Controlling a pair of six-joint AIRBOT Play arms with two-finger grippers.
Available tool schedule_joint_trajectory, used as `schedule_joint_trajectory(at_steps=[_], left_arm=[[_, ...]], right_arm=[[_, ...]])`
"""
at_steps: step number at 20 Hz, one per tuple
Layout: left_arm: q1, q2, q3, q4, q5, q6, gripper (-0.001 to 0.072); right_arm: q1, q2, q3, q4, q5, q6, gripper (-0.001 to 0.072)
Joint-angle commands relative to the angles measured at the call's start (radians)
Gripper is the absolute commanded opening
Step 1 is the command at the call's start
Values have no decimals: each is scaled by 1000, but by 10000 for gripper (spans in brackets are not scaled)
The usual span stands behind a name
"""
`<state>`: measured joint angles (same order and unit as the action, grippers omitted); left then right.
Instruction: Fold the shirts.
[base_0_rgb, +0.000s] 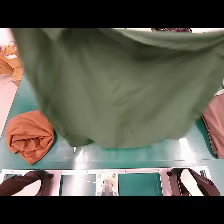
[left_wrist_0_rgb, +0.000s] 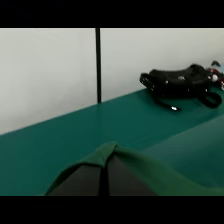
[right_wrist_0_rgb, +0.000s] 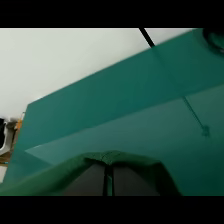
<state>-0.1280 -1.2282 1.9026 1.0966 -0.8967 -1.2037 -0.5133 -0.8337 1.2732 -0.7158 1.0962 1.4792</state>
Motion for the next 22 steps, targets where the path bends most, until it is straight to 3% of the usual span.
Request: schedule_joint_trajectory(at_steps=[1,6,9,10,11,12,14,15,16,17,18,22], left_arm=[[0,-242,-15,-230,82,99,18],[0,-520,-15,-348,72,106,19],[0,-613,-15,-370,-5,98,33],[0,-624,-15,-370,-41,93,345],[5,-624,-14,-364,-69,93,643],[16,-620,-6,-364,-107,77,665],[61,-614,32,-364,-232,74,658],[90,-614,56,-364,-311,44,513],[118,-614,76,-364,-385,23,207],[147,-614,95,-365,-462,18,19],[174,-614,112,-365,-530,-31,18],[232,-533,74,-283,-730,-82,17]], right_arm=[[10,-178,-189,33,-174,-120,12],[97,-592,-187,265,-277,-345,13],[128,-773,-140,315,-276,-385,15],[126,-806,-122,314,-264,-384,131],[110,-819,-103,307,-239,-385,294],[81,-819,-81,283,-195,-384,322],[-2,-805,-31,227,-46,-384,281],[-48,-790,-22,204,28,-375,208],[-97,-772,-23,173,95,-345,186],[-137,-754,-26,128,155,-319,147],[-169,-733,-37,77,201,-300,109],[-254,-571,-179,-194,251,-252,109]])
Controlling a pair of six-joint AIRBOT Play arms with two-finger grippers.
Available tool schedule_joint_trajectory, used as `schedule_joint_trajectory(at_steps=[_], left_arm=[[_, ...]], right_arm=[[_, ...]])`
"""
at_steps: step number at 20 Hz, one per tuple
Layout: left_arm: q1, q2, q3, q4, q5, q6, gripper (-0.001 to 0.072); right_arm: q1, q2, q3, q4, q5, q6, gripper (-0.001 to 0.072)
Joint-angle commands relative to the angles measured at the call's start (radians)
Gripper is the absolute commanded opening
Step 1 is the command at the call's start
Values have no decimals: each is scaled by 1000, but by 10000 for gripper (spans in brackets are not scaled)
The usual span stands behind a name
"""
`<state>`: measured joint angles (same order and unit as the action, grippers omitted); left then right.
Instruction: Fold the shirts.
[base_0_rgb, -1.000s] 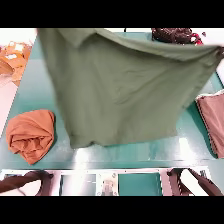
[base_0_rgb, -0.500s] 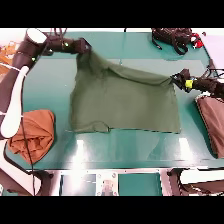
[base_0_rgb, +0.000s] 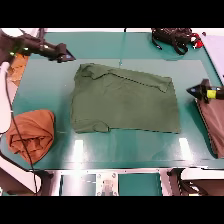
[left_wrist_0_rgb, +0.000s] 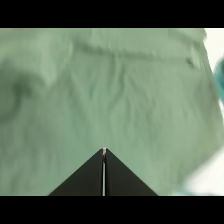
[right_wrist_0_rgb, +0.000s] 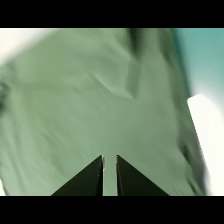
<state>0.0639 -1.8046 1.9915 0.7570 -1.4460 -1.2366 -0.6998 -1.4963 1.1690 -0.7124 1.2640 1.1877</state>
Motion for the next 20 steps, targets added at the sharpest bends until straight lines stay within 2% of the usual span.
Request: schedule_joint_trajectory(at_steps=[1,3,4,6,9,10,11,12,15,17,20], left_arm=[[46,90,-69,86,-185,-49,17],[62,213,-250,89,-141,-45,18],[71,272,-355,89,-130,-35,18],[97,388,-594,99,-90,10,19],[172,499,-889,127,26,14,22],[195,512,-965,126,51,14,219],[207,514,-1026,126,73,5,553],[208,514,-1086,126,113,-12,606],[204,491,-1218,121,284,4,599],[204,443,-1258,115,339,27,599],[204,322,-1270,-41,323,156,599]], right_arm=[[-89,136,-120,-255,84,39,132],[-135,207,-213,-348,84,39,407],[-156,225,-253,-365,79,39,455],[-182,229,-326,-363,53,39,455],[-182,228,-412,-365,-21,30,455],[-180,228,-428,-363,-42,23,455],[-180,228,-442,-363,-59,23,455],[-180,225,-447,-362,-68,23,455],[-180,214,-448,-362,-67,23,450],[-180,203,-449,-362,-68,12,450],[-176,174,-451,-362,-63,12,450]])
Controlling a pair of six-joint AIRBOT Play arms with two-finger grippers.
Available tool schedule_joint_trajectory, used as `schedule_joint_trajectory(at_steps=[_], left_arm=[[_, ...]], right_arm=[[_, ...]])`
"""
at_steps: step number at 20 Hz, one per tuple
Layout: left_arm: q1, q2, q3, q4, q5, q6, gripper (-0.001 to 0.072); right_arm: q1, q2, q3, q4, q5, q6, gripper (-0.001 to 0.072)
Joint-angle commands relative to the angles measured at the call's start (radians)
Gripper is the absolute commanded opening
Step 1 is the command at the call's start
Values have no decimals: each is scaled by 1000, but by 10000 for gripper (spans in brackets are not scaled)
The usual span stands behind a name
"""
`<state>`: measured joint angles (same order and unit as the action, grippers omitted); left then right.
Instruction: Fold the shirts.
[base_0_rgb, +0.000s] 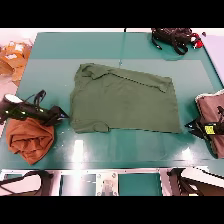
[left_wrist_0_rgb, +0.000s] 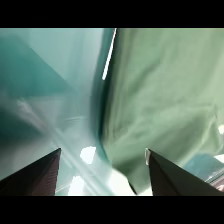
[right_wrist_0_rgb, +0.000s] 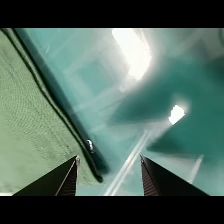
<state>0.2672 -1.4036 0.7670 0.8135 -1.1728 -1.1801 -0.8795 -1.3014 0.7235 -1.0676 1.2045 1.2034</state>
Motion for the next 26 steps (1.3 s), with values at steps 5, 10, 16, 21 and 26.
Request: schedule_joint_trajectory(at_steps=[5,10,16,21,26], left_arm=[[0,-161,-45,-266,28,254,539],[0,-161,-45,-269,19,347,19],[0,-161,-45,-274,14,351,19],[0,-161,-43,-275,14,352,19],[0,-86,41,-321,-74,376,16]], right_arm=[[29,-53,-6,1,11,-10,450],[91,-86,-21,1,20,-37,451],[111,-123,-43,0,19,-49,450],[111,-123,-42,26,11,-63,250],[132,-104,34,293,129,-169,13]])
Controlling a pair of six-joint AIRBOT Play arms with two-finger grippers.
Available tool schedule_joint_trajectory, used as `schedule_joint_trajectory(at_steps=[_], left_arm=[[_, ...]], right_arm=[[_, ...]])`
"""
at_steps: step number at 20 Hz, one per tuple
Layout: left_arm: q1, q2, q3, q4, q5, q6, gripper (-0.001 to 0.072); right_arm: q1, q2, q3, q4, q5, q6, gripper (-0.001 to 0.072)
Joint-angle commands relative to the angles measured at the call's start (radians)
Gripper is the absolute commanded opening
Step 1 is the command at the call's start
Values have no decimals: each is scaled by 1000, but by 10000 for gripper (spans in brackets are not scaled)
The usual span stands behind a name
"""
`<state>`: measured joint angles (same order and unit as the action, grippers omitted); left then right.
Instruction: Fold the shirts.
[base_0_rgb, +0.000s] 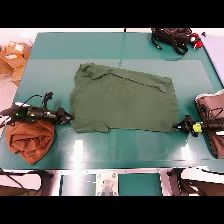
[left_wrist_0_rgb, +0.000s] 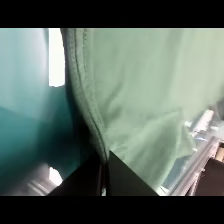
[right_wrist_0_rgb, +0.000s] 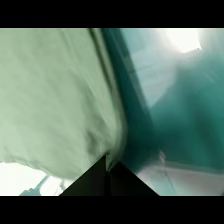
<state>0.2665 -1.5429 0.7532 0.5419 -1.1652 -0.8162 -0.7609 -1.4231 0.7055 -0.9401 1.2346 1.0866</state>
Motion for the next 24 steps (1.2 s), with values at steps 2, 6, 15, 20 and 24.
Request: schedule_joint_trajectory(at_steps=[2,6,15,20,24], left_arm=[[1,180,154,-51,-116,-26,17],[1,463,469,-50,-153,-106,17],[2,730,1288,16,-102,-232,18],[1,729,1353,167,-122,-346,18],[1,712,1085,148,-135,-389,19]], right_arm=[[38,91,166,247,168,-51,13],[31,314,443,504,143,-27,12],[-103,694,1039,542,-161,114,12],[-101,715,1085,376,-145,189,13],[-26,692,834,378,-134,163,12]])
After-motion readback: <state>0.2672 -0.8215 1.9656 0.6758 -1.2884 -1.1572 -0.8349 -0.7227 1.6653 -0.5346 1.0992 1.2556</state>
